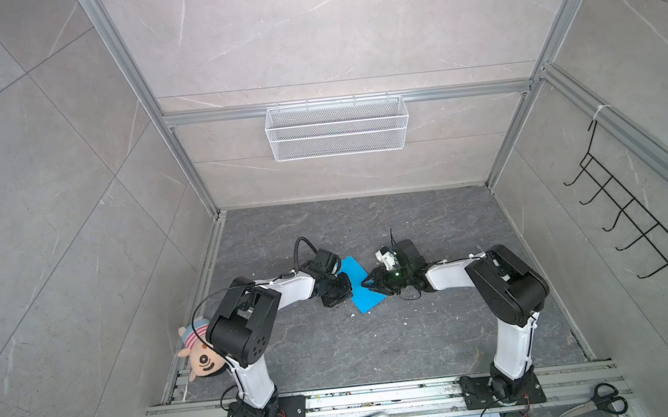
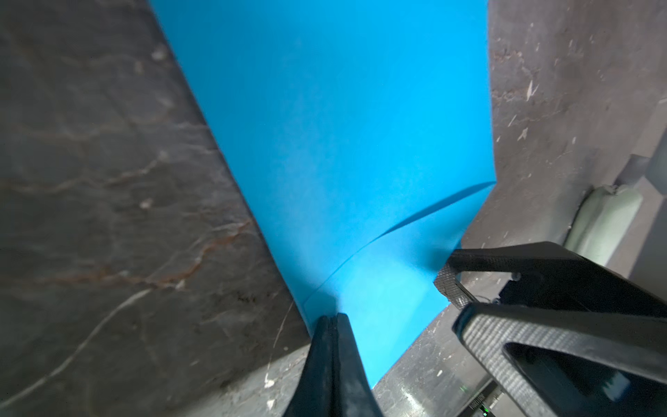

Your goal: Fold a paper plane with a square sheet of paper (pick it up from the middle)

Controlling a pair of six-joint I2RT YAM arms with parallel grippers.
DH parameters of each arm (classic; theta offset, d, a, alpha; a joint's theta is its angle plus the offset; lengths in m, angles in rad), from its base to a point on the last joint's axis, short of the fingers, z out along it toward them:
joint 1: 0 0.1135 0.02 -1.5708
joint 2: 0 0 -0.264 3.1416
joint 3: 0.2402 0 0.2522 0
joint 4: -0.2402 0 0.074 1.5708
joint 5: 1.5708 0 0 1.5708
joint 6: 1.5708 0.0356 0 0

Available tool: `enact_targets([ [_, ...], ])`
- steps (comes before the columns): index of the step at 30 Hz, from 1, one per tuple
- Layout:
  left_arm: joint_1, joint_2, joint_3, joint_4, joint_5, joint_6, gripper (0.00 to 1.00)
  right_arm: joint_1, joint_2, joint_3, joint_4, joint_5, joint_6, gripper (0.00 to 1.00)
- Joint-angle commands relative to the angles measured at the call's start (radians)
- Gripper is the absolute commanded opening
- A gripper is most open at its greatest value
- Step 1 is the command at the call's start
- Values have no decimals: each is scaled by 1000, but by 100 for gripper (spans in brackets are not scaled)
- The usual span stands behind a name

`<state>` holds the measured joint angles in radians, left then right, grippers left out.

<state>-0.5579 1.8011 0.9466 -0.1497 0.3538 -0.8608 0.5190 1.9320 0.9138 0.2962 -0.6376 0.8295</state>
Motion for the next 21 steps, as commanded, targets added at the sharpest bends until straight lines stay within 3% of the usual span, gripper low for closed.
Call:
enact_targets([
  [1, 6, 51, -63, -58, -45, -22, 0, -2, 45, 23, 26, -32, 7, 43],
  [7, 7, 55, -64, -62, -44, -15, 0, -2, 31, 21, 37, -51, -3, 40],
  [15, 8, 58, -56, -71, -47, -9, 0, 0, 11, 19, 27, -57, -33, 27],
  [21, 8, 60, -52, -73, -47, -6, 0, 3, 34, 31, 37, -76, -24, 26],
])
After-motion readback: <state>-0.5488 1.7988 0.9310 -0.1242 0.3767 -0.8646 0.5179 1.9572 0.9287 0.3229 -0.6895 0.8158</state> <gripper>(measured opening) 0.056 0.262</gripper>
